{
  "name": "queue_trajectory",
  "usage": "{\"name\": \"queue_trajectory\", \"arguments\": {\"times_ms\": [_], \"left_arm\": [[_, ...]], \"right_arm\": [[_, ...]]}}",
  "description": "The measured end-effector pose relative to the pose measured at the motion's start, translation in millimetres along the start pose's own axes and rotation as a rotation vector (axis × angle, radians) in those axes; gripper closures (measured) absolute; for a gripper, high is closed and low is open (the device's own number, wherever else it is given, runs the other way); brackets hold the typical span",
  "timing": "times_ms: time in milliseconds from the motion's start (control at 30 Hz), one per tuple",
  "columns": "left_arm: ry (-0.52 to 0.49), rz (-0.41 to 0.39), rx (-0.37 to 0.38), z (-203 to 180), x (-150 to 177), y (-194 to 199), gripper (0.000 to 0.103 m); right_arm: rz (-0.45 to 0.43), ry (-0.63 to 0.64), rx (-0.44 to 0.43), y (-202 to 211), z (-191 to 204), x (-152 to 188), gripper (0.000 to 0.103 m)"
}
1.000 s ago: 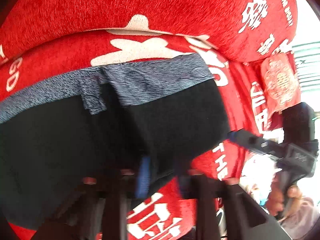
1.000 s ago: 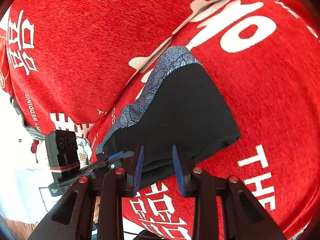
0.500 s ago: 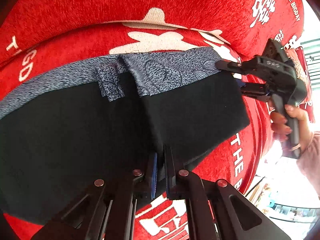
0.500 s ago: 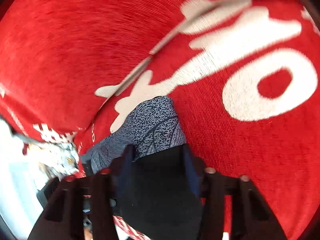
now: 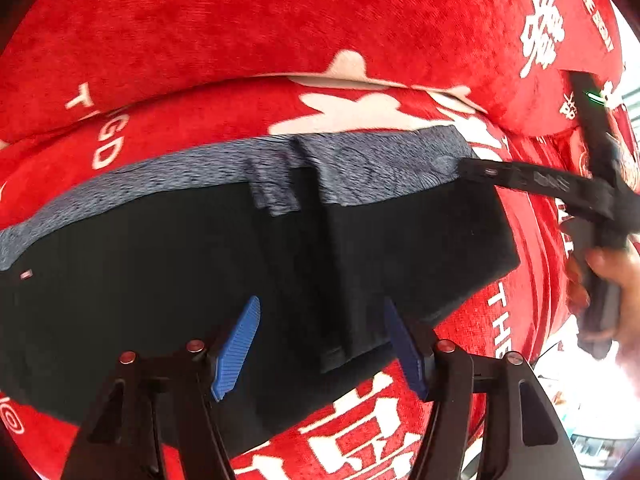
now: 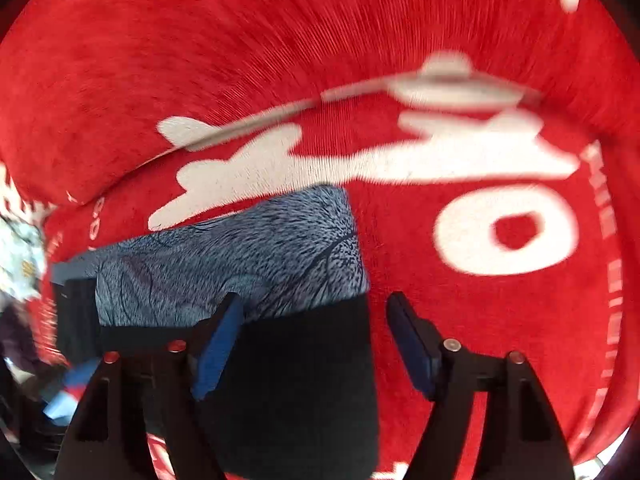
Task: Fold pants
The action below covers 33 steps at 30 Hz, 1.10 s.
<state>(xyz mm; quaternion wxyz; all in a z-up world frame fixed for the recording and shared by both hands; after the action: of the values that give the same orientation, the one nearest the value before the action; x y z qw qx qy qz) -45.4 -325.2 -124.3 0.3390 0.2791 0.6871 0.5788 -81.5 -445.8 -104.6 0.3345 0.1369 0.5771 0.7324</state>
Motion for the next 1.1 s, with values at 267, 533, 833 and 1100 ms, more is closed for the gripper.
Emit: {"name": "queue_trajectory", "arguments": {"times_ms": [267,533,833,1100], "left_arm": [[0.067,0.022,-0.125,45.0,10.5,-5.9,0.038],[0.123,0.026,-0.151,82.3,30.4,1.0,0.038],[0.095,-0.019,-0.098,59.3,2.9,15.2,0.038],[-0.012,-0.064,-0.041,-28.8,-53.9,-1.6,0.038]], "right_arm": [[0.048,0.071,-0.282,-18.7,119.7,19.0,0.040],[0.127,0.073,-0.223,-83.0,155.5,31.8,0.095],[0.066,0.039,-0.383,-35.5,162.8,35.3,0.078],[-0.087,-0.093,-0.190,16.1,49.3,6.1,0.084]]}}
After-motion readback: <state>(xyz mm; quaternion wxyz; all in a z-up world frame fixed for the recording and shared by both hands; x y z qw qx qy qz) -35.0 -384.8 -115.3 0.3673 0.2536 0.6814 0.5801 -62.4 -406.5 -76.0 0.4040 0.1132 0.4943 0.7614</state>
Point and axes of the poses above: each gripper's, at about its wrist camera, not at the fingertips, and y roughly against the way its jaws point, z to its left, x to its underside, the point moved 9 cm from there along -y, roughly the way its jaws point, and after that the axes turned 13 degrees about -x, right-handed, at the moved point
